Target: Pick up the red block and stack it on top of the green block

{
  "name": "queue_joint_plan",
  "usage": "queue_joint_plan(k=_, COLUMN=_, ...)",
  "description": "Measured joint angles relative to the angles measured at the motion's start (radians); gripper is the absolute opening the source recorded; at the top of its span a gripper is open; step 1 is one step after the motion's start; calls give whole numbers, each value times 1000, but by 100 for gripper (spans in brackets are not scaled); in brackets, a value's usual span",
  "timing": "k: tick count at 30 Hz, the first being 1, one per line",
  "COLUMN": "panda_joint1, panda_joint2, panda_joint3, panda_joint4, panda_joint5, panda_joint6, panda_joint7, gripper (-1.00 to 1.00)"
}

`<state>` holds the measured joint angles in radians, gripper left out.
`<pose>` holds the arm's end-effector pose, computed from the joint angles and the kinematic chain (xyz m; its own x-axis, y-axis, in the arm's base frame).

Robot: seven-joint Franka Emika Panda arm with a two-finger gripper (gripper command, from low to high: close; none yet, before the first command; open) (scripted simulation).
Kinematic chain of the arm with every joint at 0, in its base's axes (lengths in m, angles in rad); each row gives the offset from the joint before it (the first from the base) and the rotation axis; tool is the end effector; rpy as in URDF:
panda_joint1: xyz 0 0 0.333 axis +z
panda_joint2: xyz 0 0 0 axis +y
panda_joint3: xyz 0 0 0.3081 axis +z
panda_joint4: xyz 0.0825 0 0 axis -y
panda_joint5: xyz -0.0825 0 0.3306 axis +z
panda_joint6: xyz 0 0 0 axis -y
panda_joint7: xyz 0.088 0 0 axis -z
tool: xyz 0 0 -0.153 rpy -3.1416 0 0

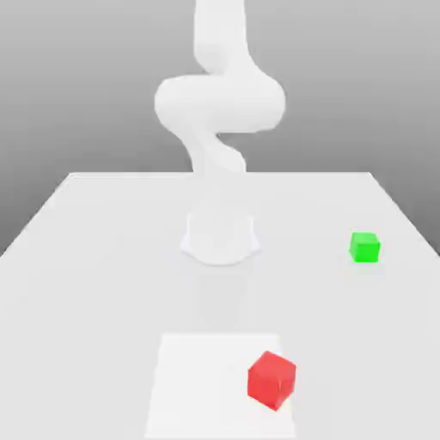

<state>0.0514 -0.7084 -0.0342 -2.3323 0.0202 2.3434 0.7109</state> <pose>0.3638 0.0037 0.6283 0.5863 -0.6590 0.4711 -0.4728 -0.7506 -0.4616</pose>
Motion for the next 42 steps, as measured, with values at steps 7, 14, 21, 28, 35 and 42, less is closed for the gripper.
queue_joint_plan(k=7, panda_joint1=133, panda_joint2=263, panda_joint3=-80, panda_joint4=-91, panda_joint5=59, panda_joint6=121, panda_joint7=-256, gripper=0)
queue_joint_plan(k=14, panda_joint1=217, panda_joint2=519, panda_joint3=-104, panda_joint4=-180, panda_joint5=107, panda_joint6=239, panda_joint7=-499, gripper=0)
queue_joint_plan(k=21, panda_joint1=258, panda_joint2=763, panda_joint3=-94, panda_joint4=-271, panda_joint5=57, panda_joint6=363, panda_joint7=-671, gripper=0)
queue_joint_plan(k=28, panda_joint1=222, panda_joint2=1008, panda_joint3=-47, panda_joint4=-265, panda_joint5=75, panda_joint6=552, panda_joint7=-738, gripper=-100)
queue_joint_plan(k=35, panda_joint1=219, panda_joint2=1016, panda_joint3=-44, panda_joint4=-264, panda_joint5=75, panda_joint6=557, panda_joint7=-738, gripper=-100)
queue_joint_plan(k=42, panda_joint1=254, panda_joint2=817, panda_joint3=-38, panda_joint4=-305, panda_joint5=16, panda_joint6=399, panda_joint7=-748, gripper=-100)
